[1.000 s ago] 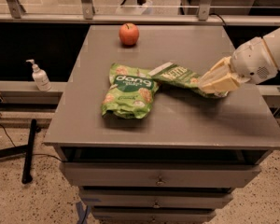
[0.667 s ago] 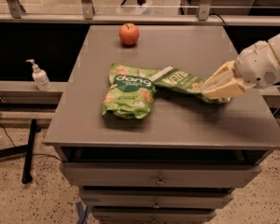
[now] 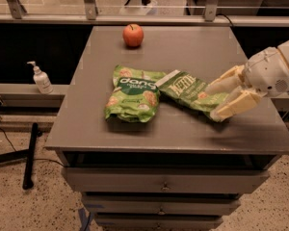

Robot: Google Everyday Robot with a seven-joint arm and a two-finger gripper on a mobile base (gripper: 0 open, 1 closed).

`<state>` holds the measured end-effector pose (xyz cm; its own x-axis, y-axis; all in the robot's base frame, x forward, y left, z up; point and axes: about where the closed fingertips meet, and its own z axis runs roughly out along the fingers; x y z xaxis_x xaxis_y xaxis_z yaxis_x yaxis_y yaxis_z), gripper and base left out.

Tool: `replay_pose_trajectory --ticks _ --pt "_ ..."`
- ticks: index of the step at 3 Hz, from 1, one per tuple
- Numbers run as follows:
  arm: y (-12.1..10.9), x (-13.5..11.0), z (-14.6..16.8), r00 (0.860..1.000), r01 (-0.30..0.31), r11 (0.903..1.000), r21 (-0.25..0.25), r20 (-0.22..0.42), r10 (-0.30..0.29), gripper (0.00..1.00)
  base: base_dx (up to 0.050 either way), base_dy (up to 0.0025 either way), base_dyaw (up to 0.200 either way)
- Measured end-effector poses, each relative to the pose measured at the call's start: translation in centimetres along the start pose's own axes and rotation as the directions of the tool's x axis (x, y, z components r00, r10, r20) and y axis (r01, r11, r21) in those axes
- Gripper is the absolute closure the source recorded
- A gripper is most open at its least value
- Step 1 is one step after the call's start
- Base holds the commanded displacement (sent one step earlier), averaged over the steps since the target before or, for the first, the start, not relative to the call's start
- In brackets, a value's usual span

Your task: Move green jalapeno chip bag near green rice chip bag

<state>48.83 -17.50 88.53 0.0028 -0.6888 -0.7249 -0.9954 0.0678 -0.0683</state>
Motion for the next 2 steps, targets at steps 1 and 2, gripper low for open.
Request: replay_pose_trajectory --ticks 1,2 --pt "0.2 -0.1 0.0 1.0 0.0 1.0 -0.004 0.009 0.0 0.0 0.0 0.0 0.0" --pt "-0.9 0.7 -1.4 1.0 -0.017 0.9989 0.044 0.017 0.016 0.0 0.0 0.0 0.0"
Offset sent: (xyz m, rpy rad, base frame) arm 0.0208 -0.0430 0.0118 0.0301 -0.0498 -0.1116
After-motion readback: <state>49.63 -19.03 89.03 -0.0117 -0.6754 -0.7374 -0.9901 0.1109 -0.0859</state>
